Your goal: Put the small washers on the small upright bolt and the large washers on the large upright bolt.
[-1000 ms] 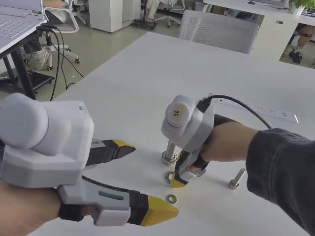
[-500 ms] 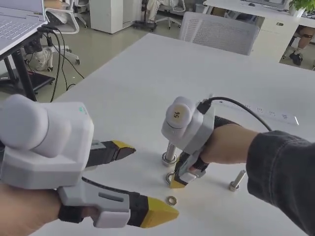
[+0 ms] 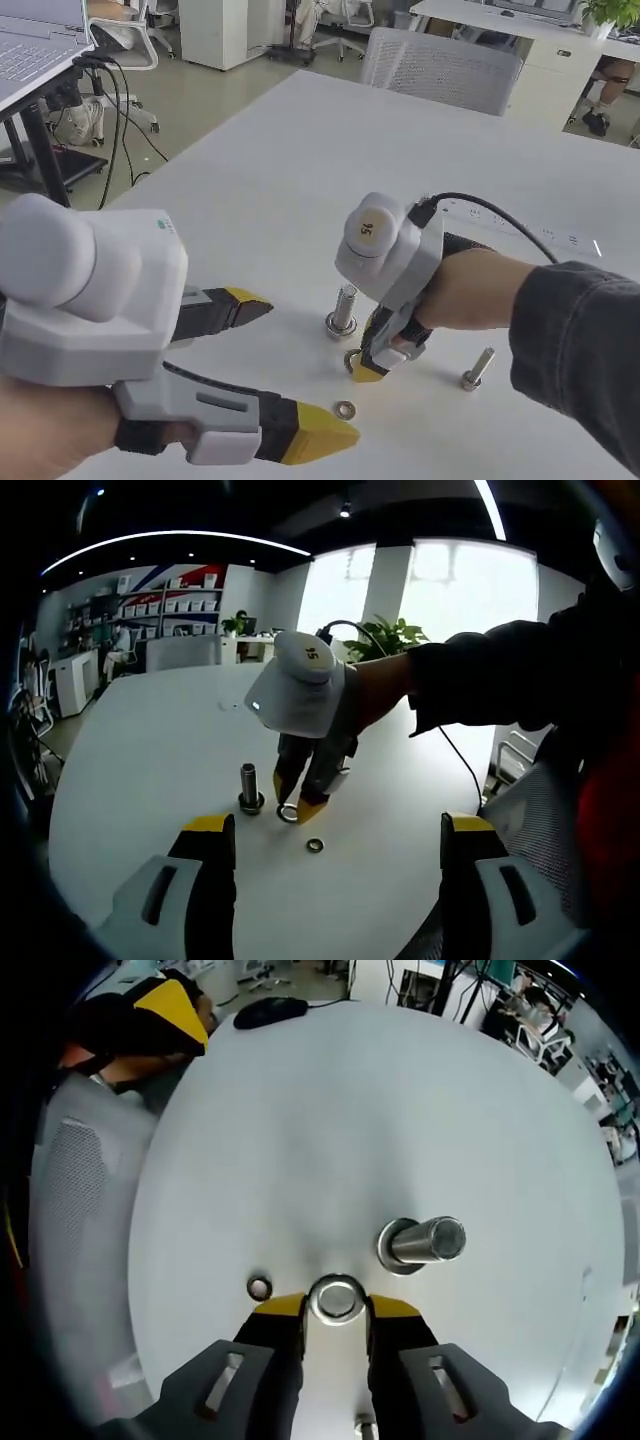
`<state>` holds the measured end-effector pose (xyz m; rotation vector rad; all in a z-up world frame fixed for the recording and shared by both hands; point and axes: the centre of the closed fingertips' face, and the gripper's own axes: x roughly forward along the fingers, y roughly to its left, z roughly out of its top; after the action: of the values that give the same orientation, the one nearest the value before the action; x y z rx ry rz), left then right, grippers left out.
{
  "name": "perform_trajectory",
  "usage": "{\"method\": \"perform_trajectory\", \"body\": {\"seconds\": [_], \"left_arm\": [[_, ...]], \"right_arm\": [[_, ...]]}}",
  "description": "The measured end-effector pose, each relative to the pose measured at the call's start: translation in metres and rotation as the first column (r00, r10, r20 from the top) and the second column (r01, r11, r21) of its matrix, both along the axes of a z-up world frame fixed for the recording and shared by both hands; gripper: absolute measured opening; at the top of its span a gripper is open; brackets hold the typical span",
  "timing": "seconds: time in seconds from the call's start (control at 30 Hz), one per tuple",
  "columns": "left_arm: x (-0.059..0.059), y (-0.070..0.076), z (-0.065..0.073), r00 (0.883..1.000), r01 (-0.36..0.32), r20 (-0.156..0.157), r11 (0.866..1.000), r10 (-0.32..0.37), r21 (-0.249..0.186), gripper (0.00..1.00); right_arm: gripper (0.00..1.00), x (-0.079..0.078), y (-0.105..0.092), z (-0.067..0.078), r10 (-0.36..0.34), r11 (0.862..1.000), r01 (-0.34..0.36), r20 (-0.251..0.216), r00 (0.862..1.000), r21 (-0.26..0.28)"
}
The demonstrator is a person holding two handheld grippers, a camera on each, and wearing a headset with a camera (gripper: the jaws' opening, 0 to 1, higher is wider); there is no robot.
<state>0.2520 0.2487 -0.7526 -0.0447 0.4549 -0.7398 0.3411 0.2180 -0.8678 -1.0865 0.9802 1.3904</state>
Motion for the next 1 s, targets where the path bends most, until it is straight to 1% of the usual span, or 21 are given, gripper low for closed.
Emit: {"method": "perform_trajectory", "body": {"seconds": [0.13, 0.2, 0.3, 0.43, 0.6, 0.7, 0.8, 0.9, 1.0], "left_arm": [[0.000, 0.001, 0.000, 1.000, -0.001, 0.001, 1.000, 0.001, 0.001, 0.84], [0.000, 0.001, 0.001, 1.000, -0.002, 0.002, 1.000, 0.002, -0.001, 0.84], [-0.001, 0.001, 0.001, 1.000, -0.001, 0.002, 1.000, 0.001, 0.000, 0.84], [-0.001, 0.001, 0.001, 1.000, -0.001, 0.003, 1.000, 0.001, 0.000, 0.84], [-0.002, -0.001, 0.001, 1.000, 0.004, 0.001, 1.000, -0.004, 0.001, 0.84], [-0.002, -0.002, 0.001, 1.000, 0.006, 0.001, 1.000, -0.006, 0.001, 0.84], [-0.002, -0.002, 0.002, 1.000, 0.007, 0.002, 1.000, -0.007, 0.002, 0.84], [-0.002, -0.003, 0.002, 1.000, 0.009, 0.003, 1.000, -0.009, 0.000, 0.84], [-0.002, -0.003, 0.002, 1.000, 0.009, 0.003, 1.000, -0.009, 0.001, 0.84]], "right_arm": [[0.24, 0.001, -0.006, 0.007, -0.008, 1.000, 0.008, 0.002, 1.000, -0.002], [0.24, 0.001, -0.008, 0.012, -0.013, 1.000, 0.013, -0.001, 1.000, 0.001], [0.24, 0.002, -0.010, 0.020, -0.008, 1.000, 0.008, 0.011, 1.000, 0.006], [0.24, 0.002, -0.010, 0.033, -0.010, 1.000, 0.010, 0.010, 1.000, 0.025], [0.24, 0.006, -0.012, 0.051, -0.013, 0.999, 0.011, 0.037, 0.999, 0.043], [0.24, 0.008, -0.013, 0.059, -0.014, 0.999, 0.012, 0.042, 0.999, 0.050], [0.24, 0.011, -0.014, 0.072, -0.008, 0.999, 0.004, 0.065, 0.998, 0.054], [0.24, 0.012, -0.013, 0.081, -0.001, 0.998, -0.004, 0.077, 0.997, 0.058], [0.24, 0.016, -0.010, 0.087, 0.010, 0.998, -0.015, 0.090, 0.996, 0.057]]}}
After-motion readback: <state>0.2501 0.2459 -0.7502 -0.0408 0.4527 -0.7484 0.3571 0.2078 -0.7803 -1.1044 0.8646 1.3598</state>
